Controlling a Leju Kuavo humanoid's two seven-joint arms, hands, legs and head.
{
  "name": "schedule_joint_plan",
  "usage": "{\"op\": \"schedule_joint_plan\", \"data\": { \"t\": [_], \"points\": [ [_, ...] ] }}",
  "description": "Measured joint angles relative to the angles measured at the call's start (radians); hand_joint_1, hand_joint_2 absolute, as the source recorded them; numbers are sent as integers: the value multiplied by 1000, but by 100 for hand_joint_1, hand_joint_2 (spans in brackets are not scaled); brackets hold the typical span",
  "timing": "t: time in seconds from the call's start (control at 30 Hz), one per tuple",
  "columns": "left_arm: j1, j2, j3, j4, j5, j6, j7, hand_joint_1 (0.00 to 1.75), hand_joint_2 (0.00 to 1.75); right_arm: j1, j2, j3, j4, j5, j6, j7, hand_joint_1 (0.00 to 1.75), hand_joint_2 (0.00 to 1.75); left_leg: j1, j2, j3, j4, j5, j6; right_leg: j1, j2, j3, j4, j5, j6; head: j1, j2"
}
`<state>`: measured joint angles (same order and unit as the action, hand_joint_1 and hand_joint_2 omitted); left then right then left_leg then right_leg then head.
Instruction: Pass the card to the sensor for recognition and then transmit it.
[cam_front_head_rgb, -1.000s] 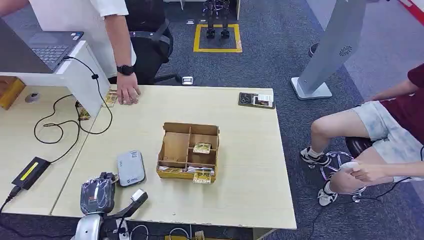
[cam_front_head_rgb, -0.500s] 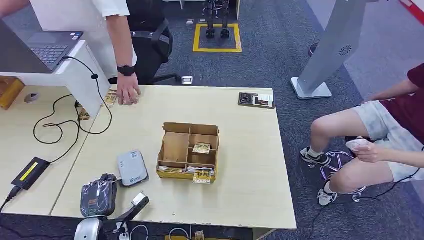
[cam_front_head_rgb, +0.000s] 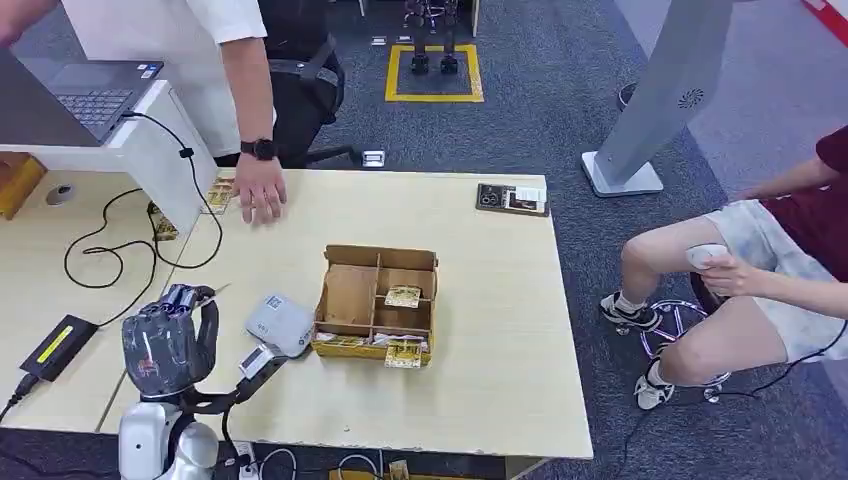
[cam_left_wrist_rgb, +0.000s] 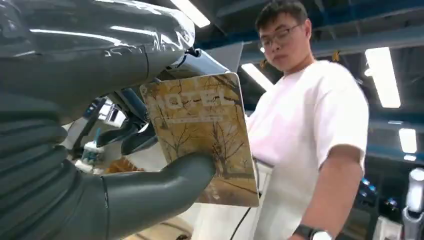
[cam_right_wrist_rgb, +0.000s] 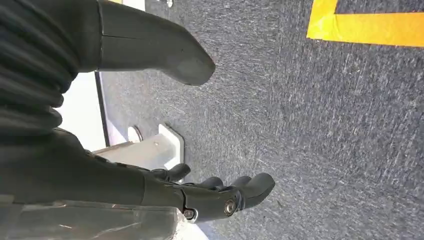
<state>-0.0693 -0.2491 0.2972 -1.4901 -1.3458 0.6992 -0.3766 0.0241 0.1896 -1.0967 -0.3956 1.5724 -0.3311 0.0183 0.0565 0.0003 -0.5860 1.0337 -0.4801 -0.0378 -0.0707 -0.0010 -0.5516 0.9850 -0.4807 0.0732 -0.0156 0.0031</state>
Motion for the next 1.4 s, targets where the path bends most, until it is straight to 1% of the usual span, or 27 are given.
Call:
{"op": "schedule_joint_plan", "data": {
  "t": [0.1,0.3,0.5,0.57,0.7,0.9,1.13,1.3,1.4],
  "points": [
    [-18,-27,27,-8,-1,0,-27,175,175,-1,0,3,6,0,-4,2,0,175,0,0,0,0,0,0,0,0,0,0,0,0,0,0],
    [-31,-34,39,-11,-13,0,-19,175,175,-2,0,14,16,0,-15,3,0,175,0,0,0,0,0,0,0,0,-1,0,0,0,0,0],
    [-108,-30,36,13,-51,-1,116,175,175,-12,-5,42,44,0,-32,14,0,175,0,0,0,0,0,0,0,0,-1,0,0,0,0,0],
    [-131,-25,26,27,-51,-1,145,175,175,-16,-8,51,54,0,-34,17,0,175,0,0,0,0,0,0,0,0,-1,0,0,0,0,0],
    [-157,-17,13,44,-52,-1,158,175,175,-20,-11,57,66,0,-36,18,0,175,0,0,0,0,0,0,0,0,-1,0,0,0,0,0],
    [-170,-11,-5,62,-51,-1,174,175,175,-21,-15,67,78,0,-40,21,0,175,0,0,0,0,0,0,0,0,-1,0,0,0,0,0],
    [-177,11,-51,82,-61,-1,238,175,175,-23,-23,76,94,0,-48,27,0,175,0,0,-1,0,0,0,0,0,-1,0,0,0,0,0],
    [-177,28,-72,93,-66,-1,252,175,175,-24,-27,79,103,0,-49,27,0,175,0,0,-1,0,0,0,0,0,-1,0,0,0,0,0],
    [-177,40,-86,101,-75,-1,280,175,175,-24,-27,79,107,0,-51,25,0,175,0,0,-1,0,0,0,0,0,-1,0,0,0,0,0]
  ]
}}
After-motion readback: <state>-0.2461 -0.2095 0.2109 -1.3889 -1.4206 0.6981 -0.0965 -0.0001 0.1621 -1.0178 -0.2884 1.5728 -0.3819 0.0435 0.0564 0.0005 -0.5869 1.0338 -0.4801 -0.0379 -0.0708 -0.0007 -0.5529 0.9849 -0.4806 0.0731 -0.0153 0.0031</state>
